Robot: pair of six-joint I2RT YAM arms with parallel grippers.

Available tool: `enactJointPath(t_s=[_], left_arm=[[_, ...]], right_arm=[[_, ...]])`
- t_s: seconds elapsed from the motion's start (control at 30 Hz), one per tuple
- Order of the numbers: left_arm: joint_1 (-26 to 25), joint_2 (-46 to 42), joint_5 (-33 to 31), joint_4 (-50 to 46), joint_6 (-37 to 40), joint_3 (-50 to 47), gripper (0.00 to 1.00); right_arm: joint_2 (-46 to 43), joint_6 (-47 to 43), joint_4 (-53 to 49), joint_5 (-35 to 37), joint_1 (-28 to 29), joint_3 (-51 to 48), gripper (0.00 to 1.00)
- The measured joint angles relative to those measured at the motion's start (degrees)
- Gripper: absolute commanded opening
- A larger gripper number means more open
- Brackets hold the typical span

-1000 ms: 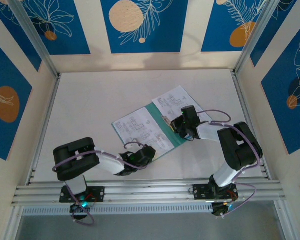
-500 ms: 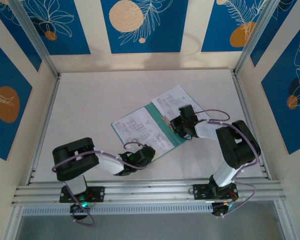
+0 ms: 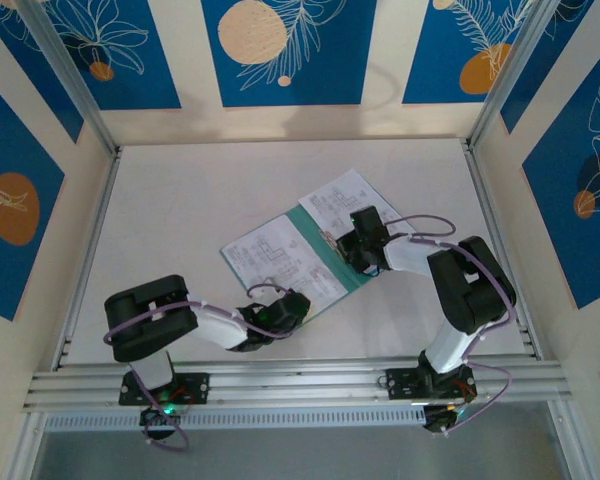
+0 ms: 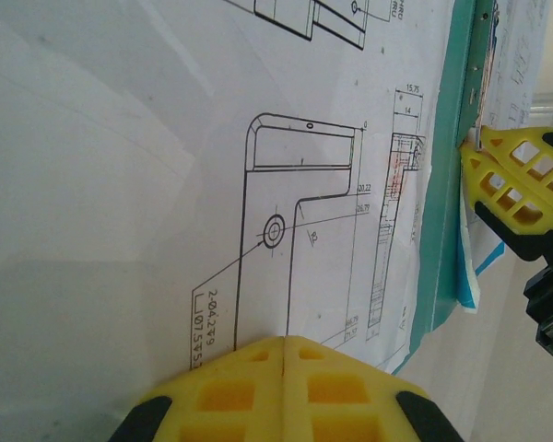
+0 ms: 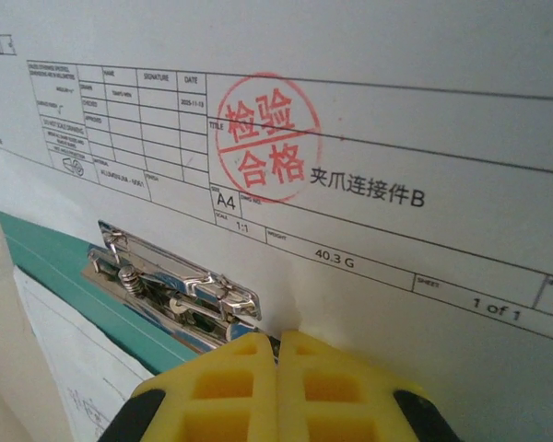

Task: Put the files into the folder

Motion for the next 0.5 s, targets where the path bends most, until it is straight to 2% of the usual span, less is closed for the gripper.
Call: enactJointPath(t_s=[0.5], left_arm=[[1.14,-0.26,1.97,0.07,1.2,-0.11,0.04]], right_arm=[[3.85,2.08,-11.39,4.61,2.27,8.07,0.0]])
